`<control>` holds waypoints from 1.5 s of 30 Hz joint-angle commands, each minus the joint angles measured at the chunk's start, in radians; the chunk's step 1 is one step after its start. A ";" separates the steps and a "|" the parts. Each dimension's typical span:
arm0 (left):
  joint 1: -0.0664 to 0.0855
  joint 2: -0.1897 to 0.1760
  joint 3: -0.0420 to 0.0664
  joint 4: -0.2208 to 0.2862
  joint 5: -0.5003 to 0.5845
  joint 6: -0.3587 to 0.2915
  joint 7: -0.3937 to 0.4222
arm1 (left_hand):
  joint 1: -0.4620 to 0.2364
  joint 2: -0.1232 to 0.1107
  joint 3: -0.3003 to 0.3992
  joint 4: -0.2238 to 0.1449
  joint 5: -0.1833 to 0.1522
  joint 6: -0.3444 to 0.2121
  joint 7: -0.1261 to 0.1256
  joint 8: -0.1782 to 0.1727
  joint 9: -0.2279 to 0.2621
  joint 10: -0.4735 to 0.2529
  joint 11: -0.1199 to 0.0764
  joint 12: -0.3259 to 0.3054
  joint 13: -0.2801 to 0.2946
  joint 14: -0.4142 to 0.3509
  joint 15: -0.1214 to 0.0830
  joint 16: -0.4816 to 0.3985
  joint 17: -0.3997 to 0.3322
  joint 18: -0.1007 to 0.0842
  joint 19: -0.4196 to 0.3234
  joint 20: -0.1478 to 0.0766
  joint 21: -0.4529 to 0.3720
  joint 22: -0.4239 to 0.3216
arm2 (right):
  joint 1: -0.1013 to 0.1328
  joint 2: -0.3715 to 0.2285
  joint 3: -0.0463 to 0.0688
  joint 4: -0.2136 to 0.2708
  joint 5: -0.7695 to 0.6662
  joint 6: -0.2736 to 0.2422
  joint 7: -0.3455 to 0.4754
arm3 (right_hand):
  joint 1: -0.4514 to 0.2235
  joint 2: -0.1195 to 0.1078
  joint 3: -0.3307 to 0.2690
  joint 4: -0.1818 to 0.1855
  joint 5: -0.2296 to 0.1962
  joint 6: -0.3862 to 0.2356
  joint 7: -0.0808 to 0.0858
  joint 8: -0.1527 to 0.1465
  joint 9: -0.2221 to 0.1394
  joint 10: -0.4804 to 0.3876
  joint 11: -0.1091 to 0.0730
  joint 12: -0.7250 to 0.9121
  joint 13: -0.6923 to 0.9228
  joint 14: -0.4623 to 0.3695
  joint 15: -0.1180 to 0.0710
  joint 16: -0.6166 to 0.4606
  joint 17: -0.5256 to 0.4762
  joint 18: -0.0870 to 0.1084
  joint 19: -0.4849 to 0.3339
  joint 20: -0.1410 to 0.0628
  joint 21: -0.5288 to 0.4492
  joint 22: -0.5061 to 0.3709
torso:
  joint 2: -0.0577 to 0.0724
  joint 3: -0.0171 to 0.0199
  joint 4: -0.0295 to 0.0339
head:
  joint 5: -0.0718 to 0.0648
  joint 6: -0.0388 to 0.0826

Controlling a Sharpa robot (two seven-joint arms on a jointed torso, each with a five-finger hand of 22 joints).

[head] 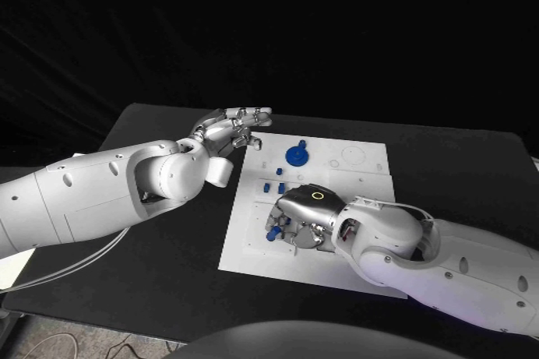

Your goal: Assemble the parts on the task board

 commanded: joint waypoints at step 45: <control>-0.002 0.002 0.000 -0.001 -0.003 0.023 -0.003 | 0.001 0.012 -0.001 -0.009 0.003 -0.010 0.000 0.006 -0.001 -0.012 0.000 0.009 0.002 -0.010 -0.001 -0.007 -0.005 0.018 -0.004 0.001 -0.006 -0.002 | 0.000 0.033 -0.006 -0.009 -0.104 0.006 -0.050 | -0.075 -0.053 -0.145 0.024 0.008 -0.195 0.020 -0.027 -0.018 -0.309 0.063 0.001 -0.010 0.044 0.055 -0.025 -0.046 0.015 -0.027 0.044 -0.046 -0.065 | -0.001 -0.0008 0.0004 | -0.011 -0.001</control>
